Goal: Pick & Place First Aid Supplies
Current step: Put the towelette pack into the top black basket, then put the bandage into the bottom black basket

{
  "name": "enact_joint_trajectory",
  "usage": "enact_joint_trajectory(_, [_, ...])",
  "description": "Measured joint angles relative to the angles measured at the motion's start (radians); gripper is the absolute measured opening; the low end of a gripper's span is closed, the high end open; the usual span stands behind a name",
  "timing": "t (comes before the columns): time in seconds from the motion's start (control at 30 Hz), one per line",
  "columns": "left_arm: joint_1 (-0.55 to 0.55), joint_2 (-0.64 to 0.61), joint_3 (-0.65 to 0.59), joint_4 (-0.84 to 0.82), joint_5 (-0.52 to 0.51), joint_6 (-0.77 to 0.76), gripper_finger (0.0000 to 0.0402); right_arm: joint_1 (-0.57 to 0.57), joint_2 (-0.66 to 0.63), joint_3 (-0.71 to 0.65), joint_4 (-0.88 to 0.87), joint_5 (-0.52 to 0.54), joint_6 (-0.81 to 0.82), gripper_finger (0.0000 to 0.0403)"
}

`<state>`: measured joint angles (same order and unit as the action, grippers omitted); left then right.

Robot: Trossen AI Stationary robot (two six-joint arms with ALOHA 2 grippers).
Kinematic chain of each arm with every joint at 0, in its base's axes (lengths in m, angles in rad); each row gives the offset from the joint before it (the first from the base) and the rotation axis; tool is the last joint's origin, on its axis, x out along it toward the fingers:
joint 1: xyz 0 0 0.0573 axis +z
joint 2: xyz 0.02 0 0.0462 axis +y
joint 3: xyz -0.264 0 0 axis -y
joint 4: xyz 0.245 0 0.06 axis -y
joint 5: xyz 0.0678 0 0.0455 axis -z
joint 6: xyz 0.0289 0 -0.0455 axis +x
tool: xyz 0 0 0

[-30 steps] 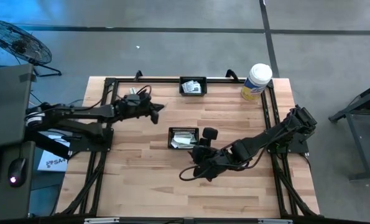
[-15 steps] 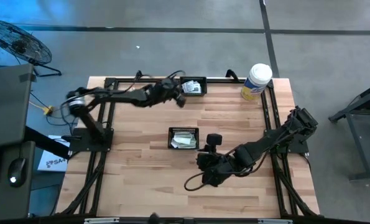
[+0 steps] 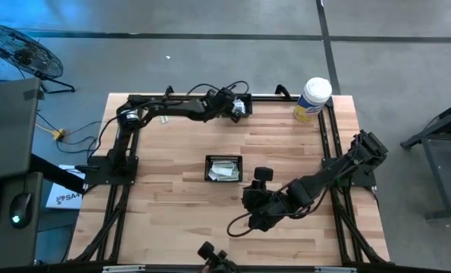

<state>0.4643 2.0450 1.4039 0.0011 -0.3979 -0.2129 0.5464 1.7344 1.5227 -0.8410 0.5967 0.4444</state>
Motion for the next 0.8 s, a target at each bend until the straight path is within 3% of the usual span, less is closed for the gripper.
enact_joint_trajectory(0.3, [0.0,-0.073,0.026,-0.206,0.079,-0.055,0.0098,-0.023,0.0,0.0,-0.001,0.0,-0.025,0.0153])
enact_joint_trajectory(0.47, [0.001,-0.177,0.007,-0.46,-0.038,-0.051,0.0121,-0.051,0.0,0.0,0.003,-0.003,-0.034,0.0153])
enact_joint_trajectory(0.57, [0.001,-0.266,-0.093,-0.523,-0.063,-0.067,0.0124,-0.058,0.0,0.0,0.003,-0.005,-0.034,0.0153])
enact_joint_trajectory(0.8, [0.038,-0.479,-0.491,-0.411,0.023,-0.088,0.0124,-0.058,0.0,0.0,0.009,-0.002,-0.045,0.0153])
